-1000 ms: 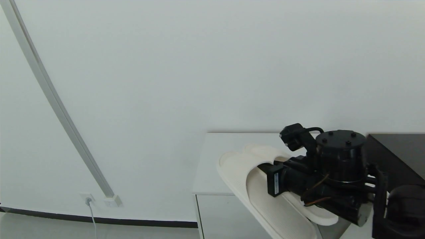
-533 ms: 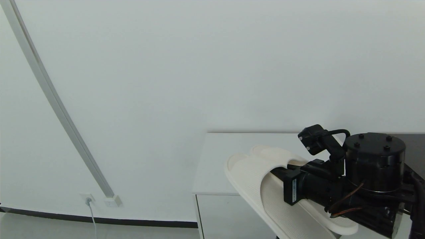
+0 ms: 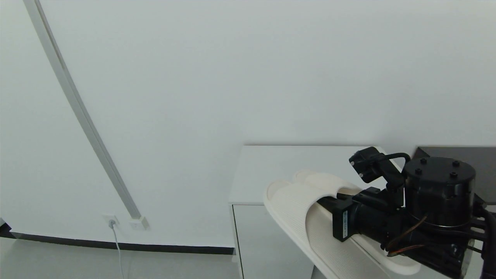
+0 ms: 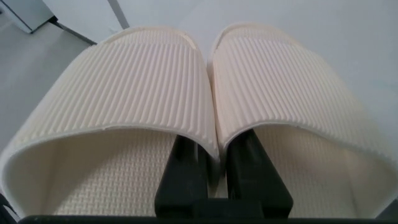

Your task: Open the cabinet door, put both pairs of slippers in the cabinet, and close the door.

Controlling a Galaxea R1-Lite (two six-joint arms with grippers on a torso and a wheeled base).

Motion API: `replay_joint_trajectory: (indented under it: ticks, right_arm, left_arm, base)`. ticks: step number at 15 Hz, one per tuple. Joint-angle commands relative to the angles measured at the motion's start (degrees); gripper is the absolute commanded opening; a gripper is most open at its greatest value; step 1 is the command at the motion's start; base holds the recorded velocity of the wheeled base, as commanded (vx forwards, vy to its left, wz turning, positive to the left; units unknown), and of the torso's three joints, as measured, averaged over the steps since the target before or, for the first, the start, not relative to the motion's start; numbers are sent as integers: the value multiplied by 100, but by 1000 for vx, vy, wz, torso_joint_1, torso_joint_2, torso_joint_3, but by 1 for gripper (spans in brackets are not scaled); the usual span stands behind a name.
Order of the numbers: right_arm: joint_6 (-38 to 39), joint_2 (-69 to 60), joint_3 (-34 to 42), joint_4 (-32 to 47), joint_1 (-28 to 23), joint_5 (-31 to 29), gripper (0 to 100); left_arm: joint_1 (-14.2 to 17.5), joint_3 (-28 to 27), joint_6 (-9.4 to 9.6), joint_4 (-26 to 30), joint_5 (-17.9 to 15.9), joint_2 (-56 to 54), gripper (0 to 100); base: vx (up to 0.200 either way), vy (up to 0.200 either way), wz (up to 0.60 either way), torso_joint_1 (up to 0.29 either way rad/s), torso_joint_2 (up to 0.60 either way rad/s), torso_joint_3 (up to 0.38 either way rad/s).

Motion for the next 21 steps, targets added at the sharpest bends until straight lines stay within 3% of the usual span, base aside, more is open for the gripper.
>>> replay_joint_trajectory:
  ticks: [1,4,21]
  right_arm:
    - [0,31,41,-11,39,10,0]
    - [0,48,50,-20,57,1,0]
    - [8,118,191,-46,75,19,0]
  left_arm:
    - [1,0,-7,1,1,7,0]
    - [1,0,-7,1,1,7,0]
    - [1,0,-7,1,-8,7,0]
  base:
    - [-200,0,0,2,2,2]
    - [-200,0,0,-1,4,2]
    - [0,0,0,0,0,0]
